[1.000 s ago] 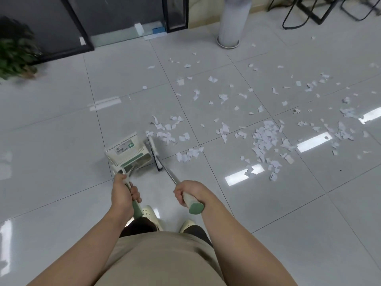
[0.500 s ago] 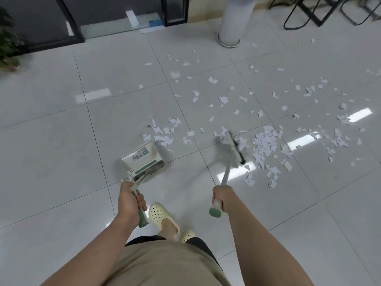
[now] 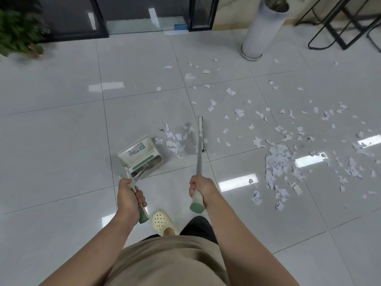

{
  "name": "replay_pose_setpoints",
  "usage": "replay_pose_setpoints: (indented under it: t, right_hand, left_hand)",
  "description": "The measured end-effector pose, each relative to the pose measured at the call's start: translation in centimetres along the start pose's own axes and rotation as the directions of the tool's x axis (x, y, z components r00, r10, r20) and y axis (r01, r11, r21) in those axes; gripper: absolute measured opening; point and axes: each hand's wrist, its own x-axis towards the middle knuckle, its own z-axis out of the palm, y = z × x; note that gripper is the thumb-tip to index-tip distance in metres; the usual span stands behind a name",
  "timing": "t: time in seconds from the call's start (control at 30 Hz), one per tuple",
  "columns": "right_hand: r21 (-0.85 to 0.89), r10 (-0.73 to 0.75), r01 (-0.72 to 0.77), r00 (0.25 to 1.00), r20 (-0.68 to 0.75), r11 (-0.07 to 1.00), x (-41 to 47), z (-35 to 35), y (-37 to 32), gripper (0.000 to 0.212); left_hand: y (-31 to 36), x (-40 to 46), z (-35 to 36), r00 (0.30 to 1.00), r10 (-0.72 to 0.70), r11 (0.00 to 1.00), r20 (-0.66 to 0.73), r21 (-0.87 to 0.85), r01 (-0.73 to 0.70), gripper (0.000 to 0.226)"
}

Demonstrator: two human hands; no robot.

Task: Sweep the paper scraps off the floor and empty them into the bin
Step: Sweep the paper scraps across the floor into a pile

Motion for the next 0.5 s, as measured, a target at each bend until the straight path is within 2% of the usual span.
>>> replay_pose_setpoints:
  t: [0.27,0.5]
  right_hand:
    - [-0.189,0.144,-0.100,0.961,0.236,0.977,-0.1,7.6,-2.0,0.019]
    - [-0.165,0.330,-0.287,0.853,0.404,0.944,2.8,9.5,-4.5,0.023]
  left_hand:
    - [1.9,0.9,-1.8,0.989,0.061,0.992,-0.134,-0.103,-0.075,0.030]
    - [3.1,0.0,-0.5,0.963,0.019,0.958,-0.267,-0.270,-0.094,0.027]
